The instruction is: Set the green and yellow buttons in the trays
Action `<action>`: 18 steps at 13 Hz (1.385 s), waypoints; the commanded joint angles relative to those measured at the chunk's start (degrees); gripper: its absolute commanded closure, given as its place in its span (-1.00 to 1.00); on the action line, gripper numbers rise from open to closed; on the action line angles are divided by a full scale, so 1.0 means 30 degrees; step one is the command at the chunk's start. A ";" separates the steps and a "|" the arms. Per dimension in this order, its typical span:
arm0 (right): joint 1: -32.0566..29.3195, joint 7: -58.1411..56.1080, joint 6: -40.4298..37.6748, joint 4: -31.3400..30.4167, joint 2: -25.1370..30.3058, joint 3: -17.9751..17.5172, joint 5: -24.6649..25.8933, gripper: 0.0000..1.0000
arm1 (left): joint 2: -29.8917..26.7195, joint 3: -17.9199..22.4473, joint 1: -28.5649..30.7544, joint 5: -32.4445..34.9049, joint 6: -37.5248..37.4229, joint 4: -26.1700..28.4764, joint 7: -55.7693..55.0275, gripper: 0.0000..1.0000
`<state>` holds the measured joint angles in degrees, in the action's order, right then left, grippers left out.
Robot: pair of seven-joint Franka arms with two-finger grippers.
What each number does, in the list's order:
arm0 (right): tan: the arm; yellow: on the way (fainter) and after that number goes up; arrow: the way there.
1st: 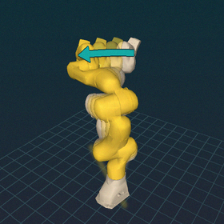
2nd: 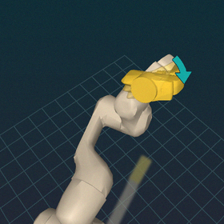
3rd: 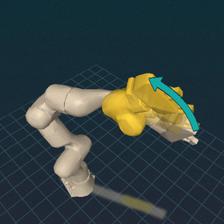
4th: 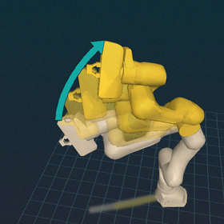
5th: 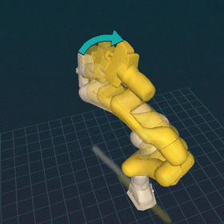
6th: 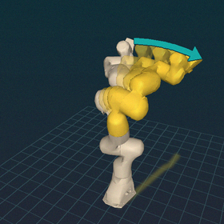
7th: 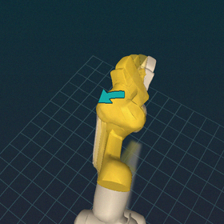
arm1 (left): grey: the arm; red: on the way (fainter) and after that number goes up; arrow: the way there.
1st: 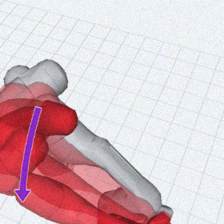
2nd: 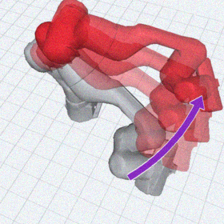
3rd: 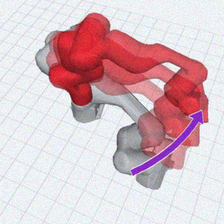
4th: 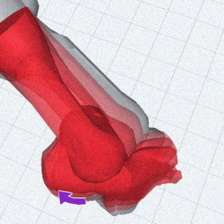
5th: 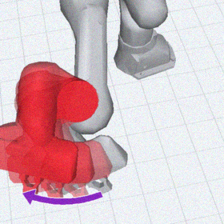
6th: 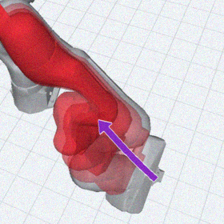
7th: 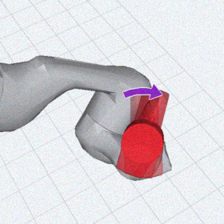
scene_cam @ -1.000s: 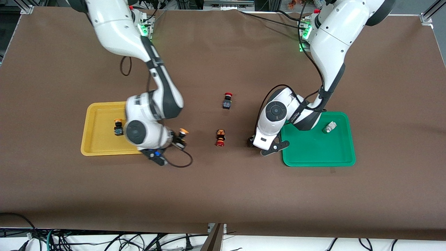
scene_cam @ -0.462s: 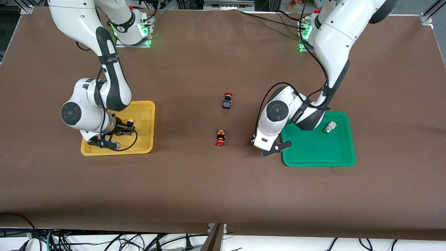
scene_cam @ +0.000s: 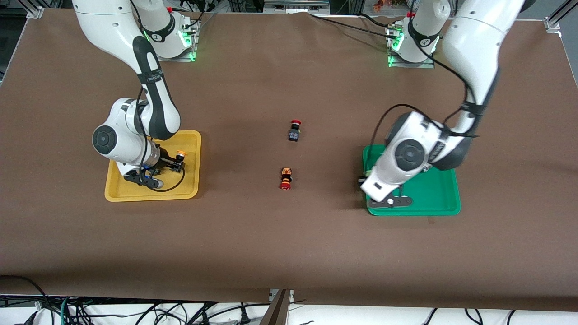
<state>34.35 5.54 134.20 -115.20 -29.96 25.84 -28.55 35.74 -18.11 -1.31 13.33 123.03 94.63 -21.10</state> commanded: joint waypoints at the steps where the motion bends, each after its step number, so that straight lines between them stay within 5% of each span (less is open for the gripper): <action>1: 0.0064 0.0612 -0.0577 0.0340 0.0697 -0.0030 -0.0415 -0.98 | -0.1831 0.1257 0.0759 -0.0487 0.1929 0.4067 0.5791 1.00; 3: 0.1230 0.1490 -0.1661 0.0635 0.1749 0.0348 -0.0123 -0.98 | -0.2040 0.1526 0.0759 -0.0574 0.4186 0.6241 0.5750 0.87; 4: 0.1555 0.2046 -0.2275 0.0693 0.2625 0.0524 0.0545 -0.98 | -0.2127 0.1526 0.0759 -0.1155 0.4137 0.6161 0.4731 -0.20; 5: 0.1761 0.3240 -0.3093 0.1042 0.3620 0.0526 0.2466 -0.98 | -0.2650 0.1526 0.0759 -0.1828 0.3730 0.5667 0.4257 -0.99; 8: 0.2026 0.6529 -0.7190 0.2535 0.6433 -0.0145 0.7281 -0.99 | -0.3445 0.1643 0.0730 -0.3300 -0.2081 0.1520 0.4164 -1.00; 13: 0.0806 0.4487 -1.1999 0.3769 0.9487 0.0031 0.7554 -0.99 | -0.6165 0.3688 0.0671 -0.3388 -0.8249 -0.2536 0.4193 -1.00; 16: -0.5453 0.1415 -1.4022 0.5726 1.0076 -0.4438 0.7700 -0.99 | -0.7164 0.5854 0.0555 -0.5607 -1.1003 -0.3827 0.4222 -1.00; 18: -0.7750 0.0853 -1.4818 0.6376 1.0104 -0.6234 0.7788 -0.99 | -0.7866 0.6477 0.0466 -0.5557 -1.1943 -0.4268 0.4252 -1.00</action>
<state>16.81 9.92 92.44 -98.63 0.63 12.68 -6.11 13.59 -0.50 1.20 -2.09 90.21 83.38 -8.44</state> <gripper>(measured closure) 0.000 0.000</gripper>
